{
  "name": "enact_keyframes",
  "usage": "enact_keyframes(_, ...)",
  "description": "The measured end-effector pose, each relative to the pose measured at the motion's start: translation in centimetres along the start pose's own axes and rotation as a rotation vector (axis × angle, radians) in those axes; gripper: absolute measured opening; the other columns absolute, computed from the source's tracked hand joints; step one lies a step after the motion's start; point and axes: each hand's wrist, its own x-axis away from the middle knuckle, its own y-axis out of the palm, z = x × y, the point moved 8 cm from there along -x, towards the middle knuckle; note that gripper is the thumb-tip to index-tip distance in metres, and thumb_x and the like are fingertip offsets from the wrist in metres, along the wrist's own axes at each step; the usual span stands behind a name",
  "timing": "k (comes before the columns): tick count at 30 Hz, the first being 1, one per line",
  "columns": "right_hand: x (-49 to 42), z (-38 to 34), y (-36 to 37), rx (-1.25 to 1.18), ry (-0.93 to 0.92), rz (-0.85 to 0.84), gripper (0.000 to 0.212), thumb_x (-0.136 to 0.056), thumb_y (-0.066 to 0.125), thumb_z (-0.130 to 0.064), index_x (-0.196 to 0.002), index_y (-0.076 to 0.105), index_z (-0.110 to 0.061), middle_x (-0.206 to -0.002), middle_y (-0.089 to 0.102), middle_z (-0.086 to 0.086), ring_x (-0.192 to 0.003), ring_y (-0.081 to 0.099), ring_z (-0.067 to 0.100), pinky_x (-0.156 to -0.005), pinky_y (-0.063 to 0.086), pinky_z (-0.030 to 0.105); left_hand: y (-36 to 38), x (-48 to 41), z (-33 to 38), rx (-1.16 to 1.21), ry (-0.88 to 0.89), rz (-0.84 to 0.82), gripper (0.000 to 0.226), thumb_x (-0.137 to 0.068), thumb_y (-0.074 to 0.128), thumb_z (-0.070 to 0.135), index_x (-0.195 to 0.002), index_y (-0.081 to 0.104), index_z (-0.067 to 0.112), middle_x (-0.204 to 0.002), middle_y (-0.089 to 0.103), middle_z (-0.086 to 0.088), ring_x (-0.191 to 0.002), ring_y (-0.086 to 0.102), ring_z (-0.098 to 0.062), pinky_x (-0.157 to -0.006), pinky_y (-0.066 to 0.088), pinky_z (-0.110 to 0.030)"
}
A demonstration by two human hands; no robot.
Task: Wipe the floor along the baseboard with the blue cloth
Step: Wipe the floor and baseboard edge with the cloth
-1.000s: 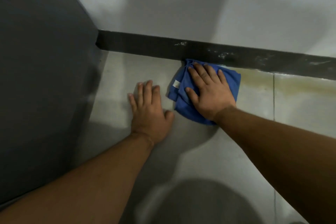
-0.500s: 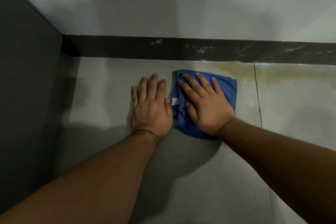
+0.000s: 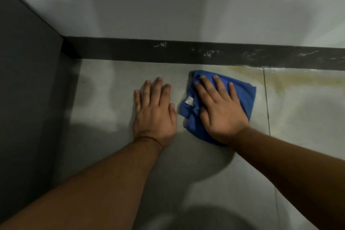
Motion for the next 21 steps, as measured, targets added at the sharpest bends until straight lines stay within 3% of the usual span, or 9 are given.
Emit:
enact_keyframes(5, -4.3, -2.2, -1.7, 0.016, -0.209, -0.029, 0.07, -0.098, 0.019, -0.052, -0.164, 0.012, -0.031, -0.172, 0.015, -0.003, -0.159, 0.007, 0.024, -0.127, 0.003, 0.053, 0.0, 0.0, -0.1, -0.006, -0.012, 0.017, 0.061, -0.096, 0.037, 0.036, -0.155, 0.039, 0.02, -0.169, 0.028, -0.005, -0.156, 0.022, -0.032, -0.126, 0.014, -0.058)
enact_keyframes(7, -4.5, -1.2, -1.9, 0.006, -0.17, 0.001, 0.067, -0.102, 0.024, -0.053, -0.164, 0.015, -0.031, -0.172, 0.017, -0.004, -0.159, 0.009, 0.022, -0.127, 0.006, 0.052, 0.1, 0.0, -0.1, -0.008, -0.006, 0.009, 0.061, -0.097, 0.038, 0.036, -0.155, 0.038, 0.02, -0.169, 0.027, -0.005, -0.157, 0.021, -0.031, -0.126, 0.014, -0.058)
enact_keyframes(9, -3.4, 1.0, -1.9, -0.043, -0.013, 0.053, 0.067, -0.103, 0.024, -0.059, -0.164, 0.015, -0.032, -0.172, 0.016, -0.005, -0.159, 0.009, 0.02, -0.127, 0.007, 0.052, 0.1, 0.0, 0.0, -0.003, 0.003, 0.002, 0.061, -0.098, 0.037, 0.037, -0.156, 0.037, 0.019, -0.17, 0.026, -0.006, -0.157, 0.019, -0.032, -0.126, 0.013, -0.058)
enact_keyframes(12, 0.3, 2.6, -0.8, -0.05, 0.169, 0.07, 0.073, -0.102, 0.015, -0.066, -0.165, 0.005, -0.032, -0.173, 0.003, -0.004, -0.159, 0.0, 0.022, -0.127, 0.004, 0.054, 0.0, 0.0, 0.0, -0.011, 0.006, -0.004, 0.061, -0.098, 0.034, 0.039, -0.156, 0.036, 0.019, -0.17, 0.025, -0.006, -0.158, 0.018, -0.031, -0.127, 0.012, -0.057)
enact_keyframes(17, 2.8, 0.6, 1.3, -0.014, 0.03, -0.003, 0.08, -0.098, 0.016, -0.077, -0.165, 0.004, -0.033, -0.173, 0.003, -0.002, -0.159, -0.002, 0.025, -0.125, 0.005, 0.059, -0.1, 0.0, 0.0, -0.029, 0.001, -0.007, 0.061, -0.098, 0.032, 0.039, -0.156, 0.035, 0.02, -0.17, 0.024, -0.006, -0.158, 0.017, -0.031, -0.127, 0.013, -0.057)
enact_keyframes(21, -0.9, 1.0, 0.2, -0.046, 0.085, 0.052, 0.077, -0.098, 0.013, -0.076, -0.164, 0.006, -0.036, -0.173, 0.008, -0.002, -0.159, 0.0, 0.024, -0.126, 0.003, 0.059, 0.0, 0.0, 0.0, -0.015, 0.01, 0.011, 0.061, -0.097, 0.032, 0.039, -0.154, 0.038, 0.019, -0.169, 0.028, -0.007, -0.156, 0.02, -0.033, -0.127, 0.013, -0.058)
